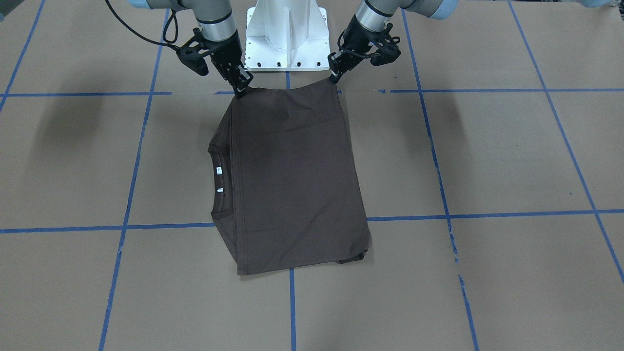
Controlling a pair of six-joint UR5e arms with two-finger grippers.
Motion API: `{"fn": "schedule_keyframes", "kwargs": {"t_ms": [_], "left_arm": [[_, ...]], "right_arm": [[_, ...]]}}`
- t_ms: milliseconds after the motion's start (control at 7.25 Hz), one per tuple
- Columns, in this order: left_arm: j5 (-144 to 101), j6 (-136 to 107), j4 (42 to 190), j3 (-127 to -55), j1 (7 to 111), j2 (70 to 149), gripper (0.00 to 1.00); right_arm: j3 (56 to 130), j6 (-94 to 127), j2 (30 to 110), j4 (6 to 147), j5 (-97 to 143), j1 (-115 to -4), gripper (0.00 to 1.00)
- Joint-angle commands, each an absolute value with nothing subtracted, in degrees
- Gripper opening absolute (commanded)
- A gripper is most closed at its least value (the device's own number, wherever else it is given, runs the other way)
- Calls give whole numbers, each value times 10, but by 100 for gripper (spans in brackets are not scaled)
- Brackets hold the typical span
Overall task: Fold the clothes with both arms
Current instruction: 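Lift the near edge with both grippers and fold it away from the robot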
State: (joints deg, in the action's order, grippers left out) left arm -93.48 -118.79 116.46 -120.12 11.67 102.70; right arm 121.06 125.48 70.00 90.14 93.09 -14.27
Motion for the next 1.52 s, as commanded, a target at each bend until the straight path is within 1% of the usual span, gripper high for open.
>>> {"fn": "schedule_keyframes", "kwargs": {"t_ms": [0,138,276,414,552,690,828,966,1103,1241,1379], "left_arm": [[-947,-1219,1163,-1236,106,1028,0],[-947,-1219,1162,-1246,103,1029,0],[-947,-1210,1161,-1240,104,1032,0],[-947,-1186,1156,-1227,145,1036,0],[-950,-1112,1127,-1218,191,1056,0],[-952,-1075,1102,-1193,236,1090,0],[-953,-1067,1106,-1138,261,1124,0],[-953,-1038,1107,-1107,290,1147,0],[-952,-1021,1109,-1092,313,1150,0],[-952,-993,1108,-1075,331,1162,0],[-952,-977,1110,-1058,343,1167,0]], "right_arm": [[1277,1257,743,902,938,-129,0],[1303,1257,744,902,949,-134,0],[1299,1251,737,901,955,-154,0],[1247,1232,708,894,969,-212,0],[1199,1186,666,895,1018,-269,0],[1163,1171,640,894,1051,-317,0],[1132,1144,617,894,1075,-352,0],[1083,1125,587,893,1083,-375,0],[1030,1117,555,891,1111,-399,0],[976,1121,533,841,1113,-401,0],[929,1123,530,780,1112,-404,0]]}}
